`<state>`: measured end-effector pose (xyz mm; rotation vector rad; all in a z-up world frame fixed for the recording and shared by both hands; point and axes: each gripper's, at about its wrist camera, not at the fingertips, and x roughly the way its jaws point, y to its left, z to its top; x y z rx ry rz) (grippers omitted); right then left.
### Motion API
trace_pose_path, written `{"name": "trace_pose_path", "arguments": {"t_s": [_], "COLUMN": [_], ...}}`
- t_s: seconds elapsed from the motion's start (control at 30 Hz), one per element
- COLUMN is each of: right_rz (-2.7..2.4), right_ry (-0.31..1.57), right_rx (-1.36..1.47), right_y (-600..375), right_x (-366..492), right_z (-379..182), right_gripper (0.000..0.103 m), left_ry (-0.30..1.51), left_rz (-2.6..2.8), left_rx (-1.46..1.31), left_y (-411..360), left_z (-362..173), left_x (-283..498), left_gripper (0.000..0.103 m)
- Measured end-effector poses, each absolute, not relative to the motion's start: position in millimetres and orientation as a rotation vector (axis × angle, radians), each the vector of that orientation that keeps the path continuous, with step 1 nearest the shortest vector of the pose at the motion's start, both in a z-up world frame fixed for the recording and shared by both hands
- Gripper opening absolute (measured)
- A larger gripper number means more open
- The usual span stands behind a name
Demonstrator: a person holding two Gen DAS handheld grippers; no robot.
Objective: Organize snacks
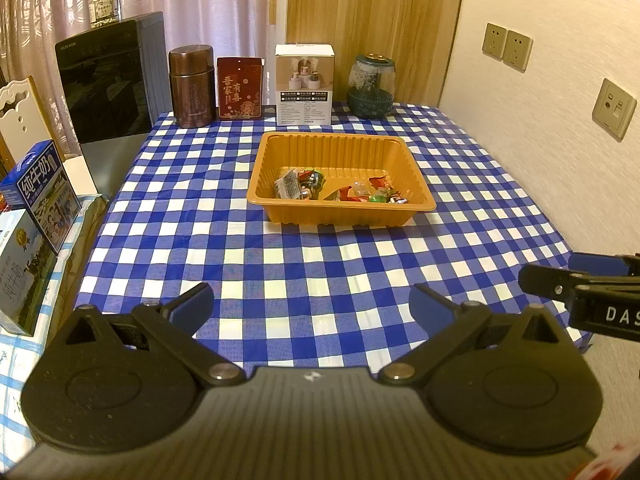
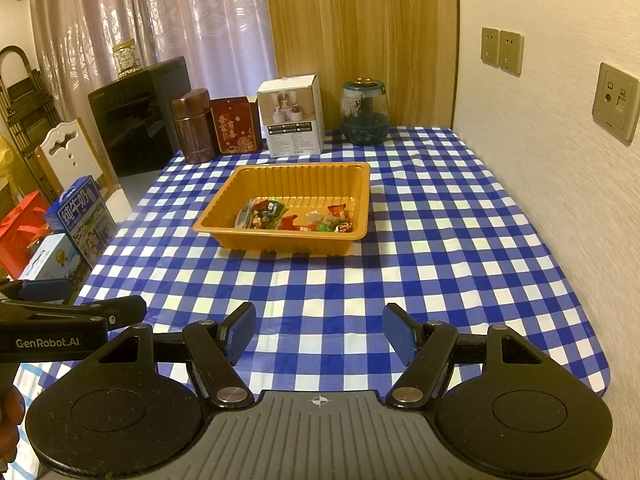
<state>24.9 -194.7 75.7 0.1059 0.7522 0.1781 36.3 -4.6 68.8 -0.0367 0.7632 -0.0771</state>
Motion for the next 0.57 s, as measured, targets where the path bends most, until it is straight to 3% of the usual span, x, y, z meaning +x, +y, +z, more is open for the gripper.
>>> {"name": "trace_pose_path", "arguments": {"t_s": [0.57], "right_rz": [0.177], "right_ry": [0.752], "right_rx": [0.107], "right_y": [-197.8], "right_x": [26.4], "right_z": [75.2], "right_gripper": [0.070], "left_ry": [0.748], "left_rz": [-0.086], "left_rx": [-0.046], "left_y": [-8.0], "left_z": [69.9], "left_x": [37.5], "left_gripper": [0.103]}}
